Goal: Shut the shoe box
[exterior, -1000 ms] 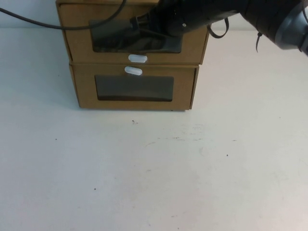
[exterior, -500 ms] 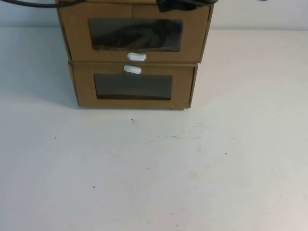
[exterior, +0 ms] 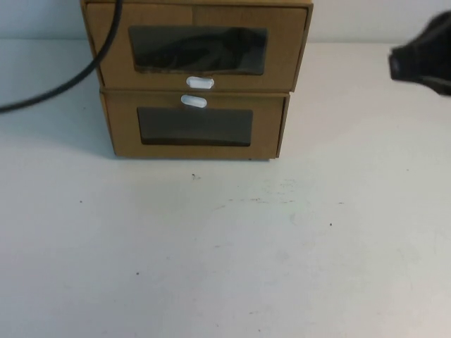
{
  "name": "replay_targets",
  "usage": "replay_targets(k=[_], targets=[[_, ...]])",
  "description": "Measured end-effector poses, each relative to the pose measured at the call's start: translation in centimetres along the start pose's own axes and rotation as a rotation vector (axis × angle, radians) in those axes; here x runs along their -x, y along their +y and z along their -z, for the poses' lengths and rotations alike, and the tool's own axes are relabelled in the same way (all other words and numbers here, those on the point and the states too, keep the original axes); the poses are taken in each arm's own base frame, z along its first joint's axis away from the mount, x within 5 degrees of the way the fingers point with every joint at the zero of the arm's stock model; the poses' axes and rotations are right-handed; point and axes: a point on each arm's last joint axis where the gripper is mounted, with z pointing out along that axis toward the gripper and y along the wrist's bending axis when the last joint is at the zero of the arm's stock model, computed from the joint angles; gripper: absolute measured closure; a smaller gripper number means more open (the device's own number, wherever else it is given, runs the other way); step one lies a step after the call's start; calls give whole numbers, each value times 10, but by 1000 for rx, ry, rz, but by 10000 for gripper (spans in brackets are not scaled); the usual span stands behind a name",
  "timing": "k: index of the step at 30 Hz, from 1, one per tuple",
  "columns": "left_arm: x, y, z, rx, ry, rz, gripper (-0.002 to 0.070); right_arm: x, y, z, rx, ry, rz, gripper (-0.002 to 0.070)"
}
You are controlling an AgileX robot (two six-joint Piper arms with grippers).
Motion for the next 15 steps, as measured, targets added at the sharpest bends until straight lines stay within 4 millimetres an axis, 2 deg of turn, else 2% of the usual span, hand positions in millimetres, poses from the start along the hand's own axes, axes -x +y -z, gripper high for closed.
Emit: replay_targets(k=[6,11,15], targets=[[-37,-32,52,59,-142,42,680,-66,-10,36,2,-65,-56,689],[-89,-65,94,85,-276,53,680,-116,-16,58,19,-176,-82,689],[-138,-83,111,140,-342,52,680,-154,-21,59,32,-262,-90,689]])
